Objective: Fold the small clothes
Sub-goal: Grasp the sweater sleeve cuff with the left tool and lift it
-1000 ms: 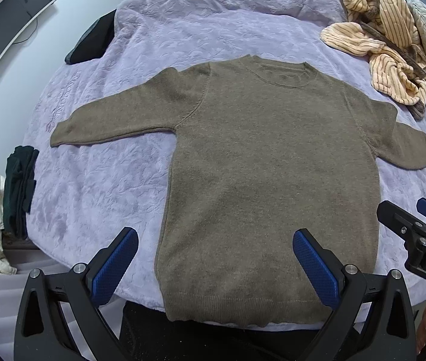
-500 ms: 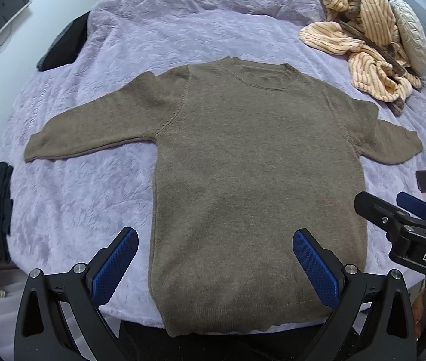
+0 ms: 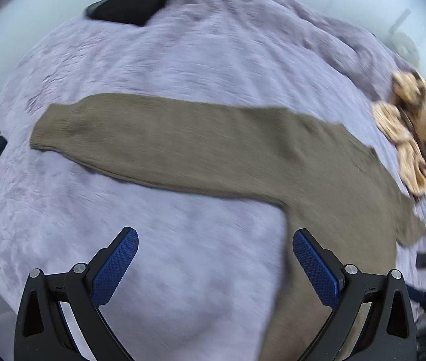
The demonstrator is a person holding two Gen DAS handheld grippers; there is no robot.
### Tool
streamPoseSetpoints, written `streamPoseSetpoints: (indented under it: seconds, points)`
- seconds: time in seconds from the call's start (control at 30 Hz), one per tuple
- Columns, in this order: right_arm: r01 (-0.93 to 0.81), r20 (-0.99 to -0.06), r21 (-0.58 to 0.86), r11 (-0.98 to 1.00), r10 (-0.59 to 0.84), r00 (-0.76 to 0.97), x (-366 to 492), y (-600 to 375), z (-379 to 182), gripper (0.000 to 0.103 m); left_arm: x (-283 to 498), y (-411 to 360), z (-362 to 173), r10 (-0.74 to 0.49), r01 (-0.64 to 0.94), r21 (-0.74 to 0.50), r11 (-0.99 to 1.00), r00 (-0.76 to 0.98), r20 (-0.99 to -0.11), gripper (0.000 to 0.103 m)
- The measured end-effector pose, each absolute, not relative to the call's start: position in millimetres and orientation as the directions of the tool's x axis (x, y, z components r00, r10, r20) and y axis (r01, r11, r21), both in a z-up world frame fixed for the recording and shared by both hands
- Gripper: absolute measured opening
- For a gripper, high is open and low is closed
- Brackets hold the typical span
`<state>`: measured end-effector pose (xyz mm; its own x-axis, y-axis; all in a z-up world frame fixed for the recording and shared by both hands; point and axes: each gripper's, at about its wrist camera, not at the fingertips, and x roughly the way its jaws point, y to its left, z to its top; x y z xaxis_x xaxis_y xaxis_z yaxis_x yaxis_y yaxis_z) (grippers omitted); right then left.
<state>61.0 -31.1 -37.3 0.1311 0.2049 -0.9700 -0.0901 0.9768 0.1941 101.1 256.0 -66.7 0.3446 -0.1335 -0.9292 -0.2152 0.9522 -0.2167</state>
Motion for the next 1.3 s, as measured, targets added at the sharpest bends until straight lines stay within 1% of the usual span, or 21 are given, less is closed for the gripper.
streamPoseSetpoints:
  seconds: [0.07,0.17,0.27,0.33,0.47,0.6,0.67,0.73,0.77,0.8,0.83,0.87,0.9,0.93,0.97,1.07,1.17,1.3]
  points:
    - [-0.118,-0.970,0.205,0.972,0.217,0.105,64,-10,-46,0.103,110,294,-85,-0.154,-0.267,-0.263,0.927,0.369,-0.917,0.103]
    - [-0.146,-0.970,0.225,0.963,0.236,0.063,66,17,-62,0.103,120,347,-121,-0.248,-0.359,-0.396,0.845,0.393,-0.885,0.103]
    - [-0.163,-0.973,0.221,0.961,0.230,0.033,66,35,-75,0.103,126,381,-154,-0.355,-0.424,-0.537,0.729,0.436,-0.827,0.103]
    - [-0.165,-0.976,0.213,0.963,0.218,0.015,66,40,-83,0.103,130,389,-167,-0.399,-0.428,-0.593,0.682,0.461,-0.792,0.103]
    - [-0.159,-0.981,0.191,0.969,0.192,-0.006,68,46,-93,0.103,142,397,-175,-0.432,-0.408,-0.658,0.633,0.519,-0.737,0.103]
    - [-0.153,-0.984,0.173,0.973,0.175,0.001,73,44,-91,0.103,153,396,-150,-0.468,-0.285,-0.730,0.621,0.612,-0.638,0.103]
    - [-0.152,-0.985,0.169,0.974,0.173,0.014,78,45,-90,0.103,162,393,-147,-0.447,-0.274,-0.705,0.655,0.611,-0.653,0.103]
    - [-0.156,-0.985,0.167,0.974,0.172,0.021,85,47,-89,0.103,169,395,-160,-0.413,-0.336,-0.663,0.668,0.574,-0.707,0.102]
    - [-0.161,-0.985,0.164,0.973,0.170,0.025,88,49,-88,0.103,172,397,-166,-0.401,-0.372,-0.652,0.661,0.559,-0.726,0.090]
    - [-0.164,-0.985,0.161,0.973,0.168,0.029,91,51,-87,0.103,173,400,-171,-0.391,-0.400,-0.640,0.656,0.546,-0.741,0.072]
    - [-0.169,-0.985,0.158,0.973,0.166,0.037,95,52,-85,0.103,172,402,-174,-0.373,-0.423,-0.622,0.659,0.535,-0.758,0.065]
    - [-0.171,-0.985,0.156,0.973,0.166,0.042,98,52,-83,0.103,170,406,-174,-0.357,-0.436,-0.610,0.662,0.532,-0.768,0.052]
    - [-0.172,-0.985,0.155,0.973,0.166,0.049,100,53,-81,0.103,169,407,-174,-0.355,-0.430,-0.613,0.663,0.540,-0.763,0.036]
    - [-0.171,-0.985,0.154,0.973,0.165,0.056,104,53,-80,0.103,168,409,-171,-0.358,-0.416,-0.623,0.663,0.553,-0.752,0.027]
    - [-0.169,-0.984,0.153,0.974,0.165,0.064,105,53,-79,0.103,167,410,-168,-0.366,-0.409,-0.631,0.660,0.558,-0.745,0.014]
    - [-0.159,-0.984,0.149,0.976,0.163,0.077,108,45,-77,0.103,167,400,-144,-0.329,-0.366,-0.602,0.710,0.584,-0.742,0.013]
    - [-0.121,-0.983,0.162,0.979,0.171,0.067,106,27,-80,0.103,174,368,-106,-0.300,-0.283,-0.560,0.779,0.616,-0.728,0.013]
    - [-0.059,-0.979,0.190,0.980,0.194,0.067,99,-10,-82,0.103,188,311,-61,-0.325,-0.158,-0.536,0.829,0.644,-0.692,0.013]
